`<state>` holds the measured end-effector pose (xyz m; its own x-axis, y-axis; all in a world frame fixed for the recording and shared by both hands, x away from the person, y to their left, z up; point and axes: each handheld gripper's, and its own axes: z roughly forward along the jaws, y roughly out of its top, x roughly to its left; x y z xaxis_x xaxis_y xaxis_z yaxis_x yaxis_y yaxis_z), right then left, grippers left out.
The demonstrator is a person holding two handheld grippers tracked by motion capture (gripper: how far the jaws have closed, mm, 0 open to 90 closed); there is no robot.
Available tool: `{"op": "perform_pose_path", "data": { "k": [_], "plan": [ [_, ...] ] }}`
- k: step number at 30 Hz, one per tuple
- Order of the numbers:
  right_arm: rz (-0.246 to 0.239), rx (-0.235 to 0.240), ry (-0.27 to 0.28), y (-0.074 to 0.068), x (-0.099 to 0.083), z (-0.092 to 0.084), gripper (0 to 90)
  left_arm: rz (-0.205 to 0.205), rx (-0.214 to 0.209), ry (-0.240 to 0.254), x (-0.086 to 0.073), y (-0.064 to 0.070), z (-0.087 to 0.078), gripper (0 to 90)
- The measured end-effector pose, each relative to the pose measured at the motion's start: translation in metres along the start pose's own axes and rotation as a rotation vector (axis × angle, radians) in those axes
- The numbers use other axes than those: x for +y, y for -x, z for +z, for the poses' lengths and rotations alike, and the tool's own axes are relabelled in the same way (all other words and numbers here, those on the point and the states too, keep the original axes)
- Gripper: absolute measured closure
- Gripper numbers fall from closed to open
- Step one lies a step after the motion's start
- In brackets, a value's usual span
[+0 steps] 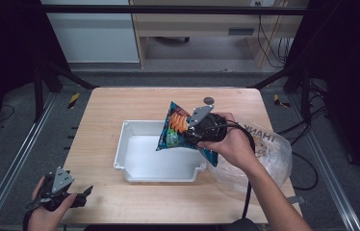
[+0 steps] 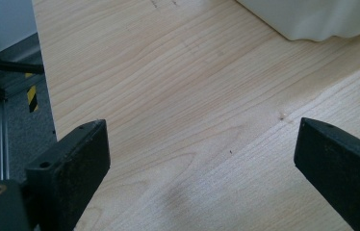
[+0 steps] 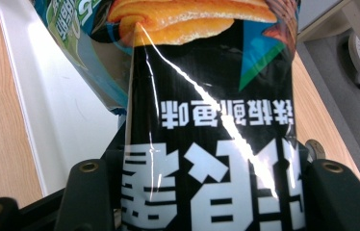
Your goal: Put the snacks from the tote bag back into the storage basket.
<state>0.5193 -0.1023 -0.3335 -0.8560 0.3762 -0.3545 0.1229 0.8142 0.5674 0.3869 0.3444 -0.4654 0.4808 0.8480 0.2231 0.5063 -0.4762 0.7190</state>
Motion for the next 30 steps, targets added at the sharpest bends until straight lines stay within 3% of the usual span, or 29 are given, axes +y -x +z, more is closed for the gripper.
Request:
{"op": "perform_pose_path", "data": {
  "k": [30],
  "plan": [
    [-0.037,0.021,0.01,-0.012,0.017,0.016,43.1,-0.005,-0.011,-0.007,0.0,-0.001,0.001,4.8]
  ]
}}
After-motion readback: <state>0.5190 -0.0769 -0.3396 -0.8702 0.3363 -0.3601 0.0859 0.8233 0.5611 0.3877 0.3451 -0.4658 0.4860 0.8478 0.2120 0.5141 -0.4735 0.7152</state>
